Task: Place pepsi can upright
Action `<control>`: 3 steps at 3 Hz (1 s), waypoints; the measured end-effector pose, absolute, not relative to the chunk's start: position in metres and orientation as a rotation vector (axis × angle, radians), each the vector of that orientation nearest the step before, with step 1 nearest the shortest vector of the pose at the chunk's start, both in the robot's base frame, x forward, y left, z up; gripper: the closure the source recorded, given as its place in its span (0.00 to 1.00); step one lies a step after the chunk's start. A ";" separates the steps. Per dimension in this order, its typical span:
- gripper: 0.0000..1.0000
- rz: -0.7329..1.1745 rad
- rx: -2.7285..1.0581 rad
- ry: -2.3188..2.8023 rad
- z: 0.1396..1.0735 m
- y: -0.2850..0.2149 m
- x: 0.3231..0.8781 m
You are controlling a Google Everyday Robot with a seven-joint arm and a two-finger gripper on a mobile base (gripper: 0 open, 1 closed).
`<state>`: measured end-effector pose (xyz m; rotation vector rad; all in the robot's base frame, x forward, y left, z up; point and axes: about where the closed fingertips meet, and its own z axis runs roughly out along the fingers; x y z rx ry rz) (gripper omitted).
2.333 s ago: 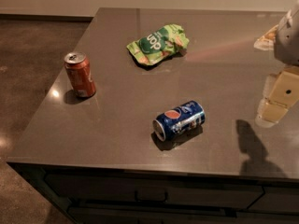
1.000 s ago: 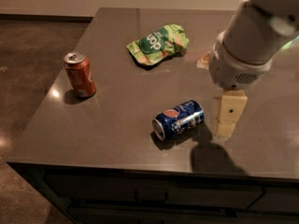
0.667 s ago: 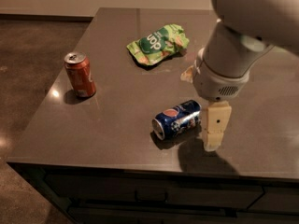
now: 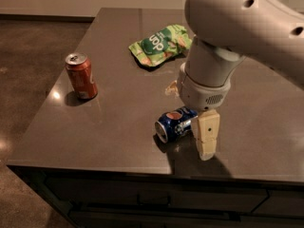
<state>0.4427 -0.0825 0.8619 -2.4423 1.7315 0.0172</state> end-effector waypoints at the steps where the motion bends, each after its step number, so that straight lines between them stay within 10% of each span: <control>1: 0.00 0.054 -2.504 1.685 0.854 -0.078 0.442; 3: 0.00 0.089 -2.565 1.645 0.841 -0.073 0.437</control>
Offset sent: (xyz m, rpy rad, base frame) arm -0.0070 0.0092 -0.0247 -0.0265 0.0888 0.1205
